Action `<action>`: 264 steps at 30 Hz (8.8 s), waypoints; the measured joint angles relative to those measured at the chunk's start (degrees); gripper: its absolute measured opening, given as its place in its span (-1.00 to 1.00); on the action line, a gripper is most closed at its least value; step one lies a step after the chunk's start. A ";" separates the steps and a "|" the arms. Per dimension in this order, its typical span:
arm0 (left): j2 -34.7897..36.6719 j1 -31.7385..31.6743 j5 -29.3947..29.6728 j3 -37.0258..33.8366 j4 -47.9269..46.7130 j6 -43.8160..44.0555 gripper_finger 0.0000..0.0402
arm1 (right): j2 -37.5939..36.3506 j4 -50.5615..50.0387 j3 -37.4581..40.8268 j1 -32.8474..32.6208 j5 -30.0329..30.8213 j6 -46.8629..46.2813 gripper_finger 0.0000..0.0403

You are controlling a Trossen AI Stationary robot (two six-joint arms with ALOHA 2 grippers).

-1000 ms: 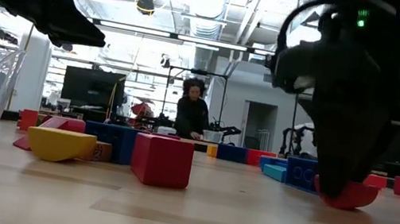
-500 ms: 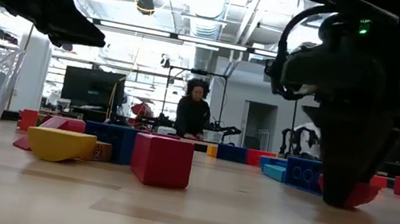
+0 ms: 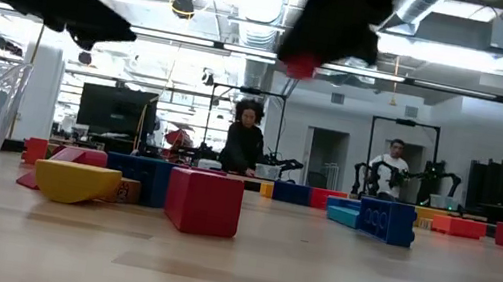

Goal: Sort blocks by size
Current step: Put the small red block into the transparent bin, then put the small orange game piece into the transparent bin, then put the small green block into the transparent bin

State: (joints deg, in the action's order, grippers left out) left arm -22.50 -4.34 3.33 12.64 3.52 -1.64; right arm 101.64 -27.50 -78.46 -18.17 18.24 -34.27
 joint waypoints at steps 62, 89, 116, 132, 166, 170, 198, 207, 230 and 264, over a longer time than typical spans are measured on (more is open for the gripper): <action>-48.00 17.53 31.73 16.63 28.08 -47.16 0.01 | 7.39 46.90 4.94 25.09 -37.83 14.20 -0.07; -47.41 16.24 30.73 16.93 16.26 -33.32 -0.58 | -3.39 16.54 4.94 26.82 -37.94 23.28 0.08; -53.42 37.90 -6.00 34.44 -37.84 33.00 -0.55 | -4.48 -2.07 4.92 30.07 -26.69 29.76 0.08; -57.16 36.50 -8.69 46.68 -56.66 32.37 -0.04 | -4.48 -2.02 4.92 29.11 -26.67 29.71 0.08; -57.20 11.34 16.08 33.86 -64.88 -30.45 0.08 | -4.10 8.60 13.40 16.26 -19.27 28.69 0.08; -57.20 11.03 16.19 31.98 -61.77 -35.58 0.12 | -4.10 10.41 13.40 16.28 -19.26 28.69 0.08; -57.22 6.64 17.80 25.61 -55.08 -32.59 -0.58 | -4.08 10.39 13.38 16.54 -19.26 27.62 0.08; -55.50 6.65 10.67 41.54 -70.58 -16.64 -0.57 | -8.32 4.39 13.33 18.28 -15.77 25.68 0.08; -52.21 37.32 -9.49 46.97 -55.13 26.60 -0.54 | -17.93 -4.97 13.35 18.60 -9.05 26.15 0.08; -59.67 35.97 -8.27 46.97 -71.12 32.32 -0.05 | -17.98 -3.35 13.35 18.60 -9.07 26.76 0.08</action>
State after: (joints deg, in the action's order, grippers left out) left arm -82.17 31.63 -4.93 59.61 -67.61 30.68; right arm 83.66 -30.85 -65.10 0.43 9.17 -7.51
